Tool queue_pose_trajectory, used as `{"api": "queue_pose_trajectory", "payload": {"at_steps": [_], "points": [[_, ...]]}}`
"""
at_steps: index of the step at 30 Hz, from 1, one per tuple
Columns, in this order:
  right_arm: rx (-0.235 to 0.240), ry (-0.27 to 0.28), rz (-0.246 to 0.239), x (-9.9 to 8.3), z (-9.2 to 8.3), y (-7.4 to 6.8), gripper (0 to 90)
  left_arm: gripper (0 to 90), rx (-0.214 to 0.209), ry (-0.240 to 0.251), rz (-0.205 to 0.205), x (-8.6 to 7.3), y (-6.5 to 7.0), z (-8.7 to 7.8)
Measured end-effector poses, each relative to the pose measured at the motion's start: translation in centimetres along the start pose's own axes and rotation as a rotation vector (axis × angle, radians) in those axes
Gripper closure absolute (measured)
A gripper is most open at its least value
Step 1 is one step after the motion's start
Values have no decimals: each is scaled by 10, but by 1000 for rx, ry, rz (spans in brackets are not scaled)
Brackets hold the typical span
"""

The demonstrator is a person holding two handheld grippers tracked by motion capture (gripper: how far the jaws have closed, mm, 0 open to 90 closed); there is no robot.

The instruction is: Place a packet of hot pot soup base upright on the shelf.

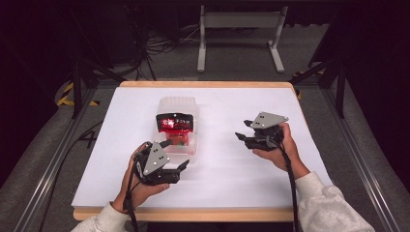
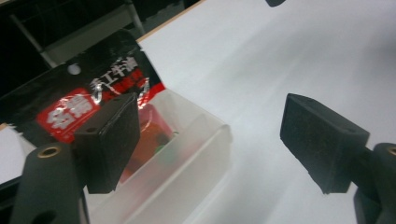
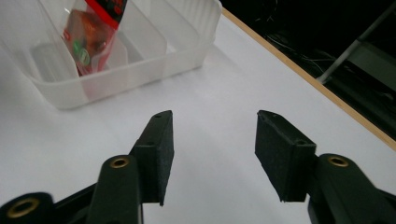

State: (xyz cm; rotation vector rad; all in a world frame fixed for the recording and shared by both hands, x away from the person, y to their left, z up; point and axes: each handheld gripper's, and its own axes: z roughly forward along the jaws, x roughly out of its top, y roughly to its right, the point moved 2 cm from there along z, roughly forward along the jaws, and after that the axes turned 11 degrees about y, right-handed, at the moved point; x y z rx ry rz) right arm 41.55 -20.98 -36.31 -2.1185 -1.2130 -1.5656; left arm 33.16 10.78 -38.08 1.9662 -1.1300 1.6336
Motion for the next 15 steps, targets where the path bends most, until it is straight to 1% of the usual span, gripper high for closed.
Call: {"api": "queue_pose_trajectory", "payload": {"at_steps": [1,2,4,7,9,10,13,15], "points": [[-1,-8,-6,-2,-1,0,441,185,-13,1,8,0,2,1],[-1,-16,-4,-4,-1,0,429,180,-23,-1,3,0,4,2],[-4,-30,-15,-10,-5,1,416,154,-36,-16,6,-2,7,4],[-9,-40,-23,-13,-6,1,395,141,-55,-31,7,-4,11,8],[-17,-48,-19,-17,-9,3,384,116,-87,-41,9,-6,14,10],[-21,-52,-22,-19,-10,3,377,105,-93,-47,8,-7,16,11],[-33,-63,-23,-25,-14,6,341,102,-106,-46,16,-7,21,12],[-36,-68,-21,-28,-17,7,332,96,-126,-44,15,-6,25,12]]}}
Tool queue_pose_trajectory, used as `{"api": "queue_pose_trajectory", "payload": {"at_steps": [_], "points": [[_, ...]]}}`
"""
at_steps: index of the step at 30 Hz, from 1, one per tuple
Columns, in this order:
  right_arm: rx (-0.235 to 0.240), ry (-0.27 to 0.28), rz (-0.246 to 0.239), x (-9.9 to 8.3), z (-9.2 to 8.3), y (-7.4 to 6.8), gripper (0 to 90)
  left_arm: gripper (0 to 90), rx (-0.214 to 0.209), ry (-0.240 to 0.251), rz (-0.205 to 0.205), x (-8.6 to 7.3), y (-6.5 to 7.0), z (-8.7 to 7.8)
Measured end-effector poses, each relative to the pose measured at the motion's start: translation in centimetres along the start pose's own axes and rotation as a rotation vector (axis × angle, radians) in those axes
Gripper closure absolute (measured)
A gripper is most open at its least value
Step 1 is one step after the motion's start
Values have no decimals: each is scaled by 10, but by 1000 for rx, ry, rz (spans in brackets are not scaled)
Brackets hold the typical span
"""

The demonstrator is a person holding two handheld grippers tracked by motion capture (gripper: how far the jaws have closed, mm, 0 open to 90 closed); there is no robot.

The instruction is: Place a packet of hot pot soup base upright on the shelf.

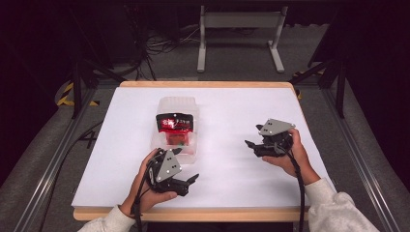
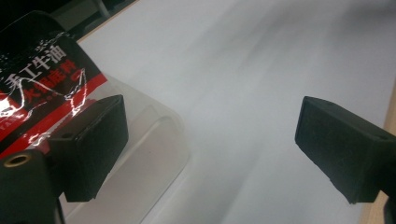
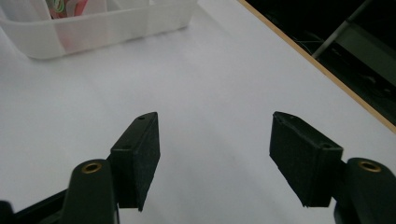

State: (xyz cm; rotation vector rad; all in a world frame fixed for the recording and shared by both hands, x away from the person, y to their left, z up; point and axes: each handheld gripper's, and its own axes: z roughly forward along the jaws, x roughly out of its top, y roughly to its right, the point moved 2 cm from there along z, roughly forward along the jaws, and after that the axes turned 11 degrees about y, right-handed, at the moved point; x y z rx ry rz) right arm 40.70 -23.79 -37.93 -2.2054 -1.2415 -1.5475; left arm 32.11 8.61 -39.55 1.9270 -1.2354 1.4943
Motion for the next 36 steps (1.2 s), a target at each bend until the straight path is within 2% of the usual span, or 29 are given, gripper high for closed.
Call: {"api": "queue_pose_trajectory", "payload": {"at_steps": [3,7,10,16,23,36], "points": [[-21,-16,-9,-8,-4,2,305,94,-28,-16,15,-1,7,3],[-31,-31,-10,-19,-8,4,279,96,-39,-37,45,-4,13,8],[-39,-41,-5,-26,-12,5,272,101,-61,-50,38,-8,15,12],[-56,-53,-2,-40,-19,7,258,106,-82,-78,54,-13,19,18],[-85,-75,-5,-61,-32,8,236,103,-116,-117,33,-24,24,25],[-118,-95,10,-92,-56,7,219,98,-127,-163,4,-35,22,30]]}}
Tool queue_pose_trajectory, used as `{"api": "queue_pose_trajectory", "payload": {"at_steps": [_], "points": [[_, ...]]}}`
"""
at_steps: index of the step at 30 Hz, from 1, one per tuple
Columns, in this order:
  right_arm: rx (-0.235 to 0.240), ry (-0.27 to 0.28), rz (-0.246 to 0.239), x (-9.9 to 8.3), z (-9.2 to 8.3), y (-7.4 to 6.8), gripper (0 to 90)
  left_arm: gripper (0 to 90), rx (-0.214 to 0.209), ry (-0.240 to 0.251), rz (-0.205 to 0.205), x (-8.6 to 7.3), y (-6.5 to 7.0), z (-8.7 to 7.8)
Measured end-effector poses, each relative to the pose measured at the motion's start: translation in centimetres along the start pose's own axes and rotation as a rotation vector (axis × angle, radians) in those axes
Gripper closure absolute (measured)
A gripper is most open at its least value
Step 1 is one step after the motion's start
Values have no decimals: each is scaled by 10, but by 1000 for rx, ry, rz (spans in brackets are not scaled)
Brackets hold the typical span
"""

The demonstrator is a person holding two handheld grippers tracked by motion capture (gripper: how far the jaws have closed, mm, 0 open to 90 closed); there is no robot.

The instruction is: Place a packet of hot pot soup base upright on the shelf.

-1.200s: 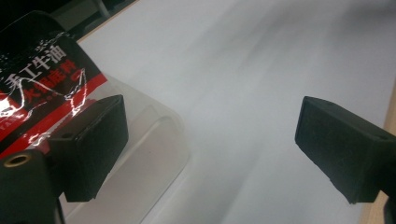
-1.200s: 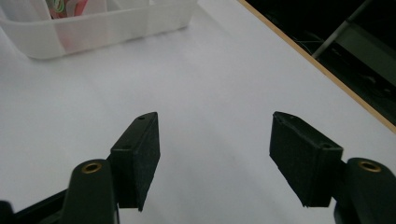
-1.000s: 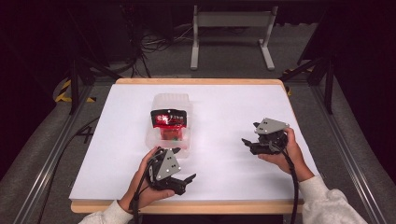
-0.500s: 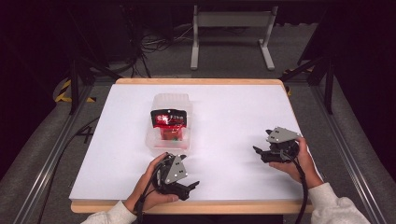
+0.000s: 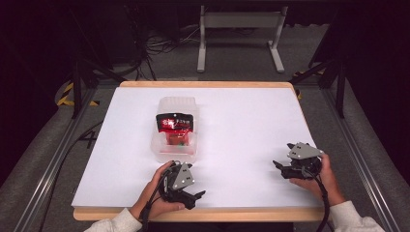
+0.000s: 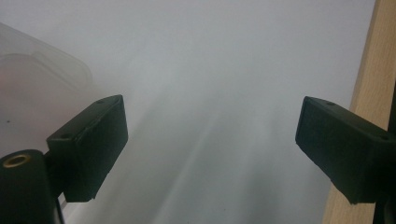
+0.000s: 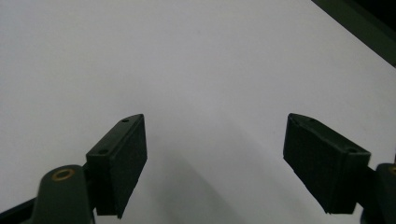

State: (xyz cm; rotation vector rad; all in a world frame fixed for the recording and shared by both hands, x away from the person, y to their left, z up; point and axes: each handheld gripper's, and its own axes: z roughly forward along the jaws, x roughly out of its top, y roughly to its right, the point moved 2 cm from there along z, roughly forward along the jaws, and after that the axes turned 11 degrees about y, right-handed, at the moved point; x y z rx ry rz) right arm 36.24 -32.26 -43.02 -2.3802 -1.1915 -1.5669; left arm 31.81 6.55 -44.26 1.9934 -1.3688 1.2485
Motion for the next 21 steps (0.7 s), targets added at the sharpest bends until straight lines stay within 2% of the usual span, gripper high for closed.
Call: {"api": "queue_pose_trajectory", "payload": {"at_steps": [6,10,16,21], "points": [[-13,-2,27,-17,-14,1,217,95,-10,-13,-27,-5,-4,1],[-37,3,40,-28,-25,0,210,88,-10,-18,-28,-7,-4,0],[-37,7,61,-39,-38,-5,201,81,-10,-22,-48,-13,-5,-4],[-39,14,109,-49,-50,-7,192,80,-16,-24,-60,-20,-6,-7]]}}
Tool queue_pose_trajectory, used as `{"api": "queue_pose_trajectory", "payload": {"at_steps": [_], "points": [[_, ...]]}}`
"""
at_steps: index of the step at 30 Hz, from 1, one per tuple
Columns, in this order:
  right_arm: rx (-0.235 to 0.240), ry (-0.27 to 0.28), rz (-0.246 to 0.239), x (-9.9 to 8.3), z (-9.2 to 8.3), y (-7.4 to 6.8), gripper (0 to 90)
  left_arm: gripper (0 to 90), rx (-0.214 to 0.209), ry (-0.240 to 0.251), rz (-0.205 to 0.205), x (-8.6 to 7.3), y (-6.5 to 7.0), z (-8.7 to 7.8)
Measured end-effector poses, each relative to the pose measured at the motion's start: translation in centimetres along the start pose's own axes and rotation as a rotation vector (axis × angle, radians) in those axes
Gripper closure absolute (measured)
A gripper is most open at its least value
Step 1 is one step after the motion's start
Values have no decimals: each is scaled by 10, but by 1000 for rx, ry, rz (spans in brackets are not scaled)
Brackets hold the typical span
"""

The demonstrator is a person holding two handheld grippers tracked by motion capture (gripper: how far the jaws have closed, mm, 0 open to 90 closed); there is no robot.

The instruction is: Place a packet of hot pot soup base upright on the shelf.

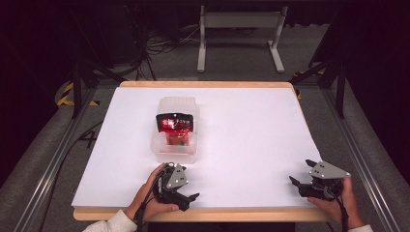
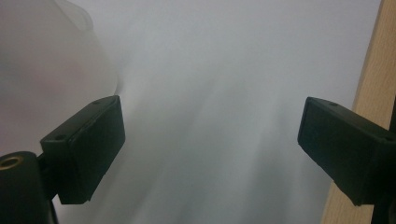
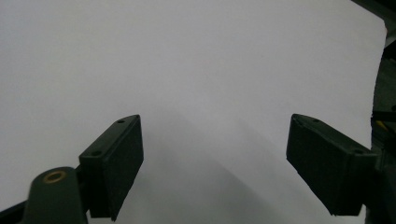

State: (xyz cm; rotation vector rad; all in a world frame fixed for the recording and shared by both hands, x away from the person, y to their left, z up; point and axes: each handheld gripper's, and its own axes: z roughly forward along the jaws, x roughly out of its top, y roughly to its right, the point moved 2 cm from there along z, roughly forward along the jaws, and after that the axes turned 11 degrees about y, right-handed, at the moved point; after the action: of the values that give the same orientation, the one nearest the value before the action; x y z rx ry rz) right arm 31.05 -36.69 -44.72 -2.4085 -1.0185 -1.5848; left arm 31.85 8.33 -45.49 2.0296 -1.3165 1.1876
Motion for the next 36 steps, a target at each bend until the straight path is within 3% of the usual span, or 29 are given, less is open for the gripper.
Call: {"api": "queue_pose_trajectory", "payload": {"at_steps": [7,36], "points": [[16,1,37,-9,-5,-3,165,76,-12,0,-29,-5,-3,-2],[28,10,28,-7,-2,-7,156,74,-21,-3,-23,-4,-5,-1]]}}
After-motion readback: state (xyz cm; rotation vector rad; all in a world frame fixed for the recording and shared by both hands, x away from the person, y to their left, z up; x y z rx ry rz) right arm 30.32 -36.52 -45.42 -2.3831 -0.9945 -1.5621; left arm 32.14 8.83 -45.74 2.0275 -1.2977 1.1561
